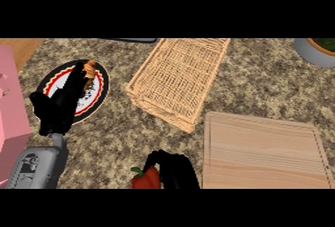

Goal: Pick the bell pepper from the cutting board and place it in the basket

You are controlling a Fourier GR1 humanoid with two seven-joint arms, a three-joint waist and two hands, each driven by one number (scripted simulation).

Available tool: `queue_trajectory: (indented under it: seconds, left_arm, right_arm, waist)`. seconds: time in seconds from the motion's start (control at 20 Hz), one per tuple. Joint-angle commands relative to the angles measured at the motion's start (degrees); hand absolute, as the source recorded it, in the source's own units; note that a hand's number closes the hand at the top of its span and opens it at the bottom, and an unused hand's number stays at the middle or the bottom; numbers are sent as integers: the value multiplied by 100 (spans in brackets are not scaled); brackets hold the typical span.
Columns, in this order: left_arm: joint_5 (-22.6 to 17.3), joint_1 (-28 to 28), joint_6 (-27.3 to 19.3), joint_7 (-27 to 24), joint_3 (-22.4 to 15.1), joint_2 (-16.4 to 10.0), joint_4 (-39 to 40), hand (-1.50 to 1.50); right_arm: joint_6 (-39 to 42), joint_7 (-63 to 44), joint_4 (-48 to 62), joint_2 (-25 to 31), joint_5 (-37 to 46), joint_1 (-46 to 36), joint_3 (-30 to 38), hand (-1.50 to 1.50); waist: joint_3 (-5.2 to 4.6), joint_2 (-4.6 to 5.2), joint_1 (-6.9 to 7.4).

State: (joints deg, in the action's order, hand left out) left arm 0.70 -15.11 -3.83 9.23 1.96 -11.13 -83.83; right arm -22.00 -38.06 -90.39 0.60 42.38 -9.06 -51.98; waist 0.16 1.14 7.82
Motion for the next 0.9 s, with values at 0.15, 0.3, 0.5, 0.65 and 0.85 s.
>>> queue_trajectory:
  seconds: [0.15, 0.3, 0.5, 0.65, 0.85]
  left_arm:
    - [54, -61, -73, -4, 33, 10, 139, 0]
    - [73, -125, -145, 44, 65, 45, 251, 0]
    - [-36, -120, -11, 59, 231, -152, 265, 0]
    - [-5, -154, -64, 73, 209, -103, 281, 0]
    - [-49, -47, 45, 47, 173, -115, 233, 0]
  right_arm:
    - [-2032, -55, -197, -58, -494, -879, -804, 150]
    - [-2486, -489, -56, -59, -334, -1434, -1130, 150]
    - [-2651, -1244, 61, -59, -170, -2184, -896, 150]
    - [-2592, -1813, 141, -59, -171, -2796, -753, 150]
    - [-2968, -2238, 330, -59, -280, -3566, -135, 150]
  waist:
    - [-2, -47, -117]
    - [-25, -84, -233]
    - [-40, -133, -284]
    - [-43, -152, -318]
    - [-41, -150, -177]
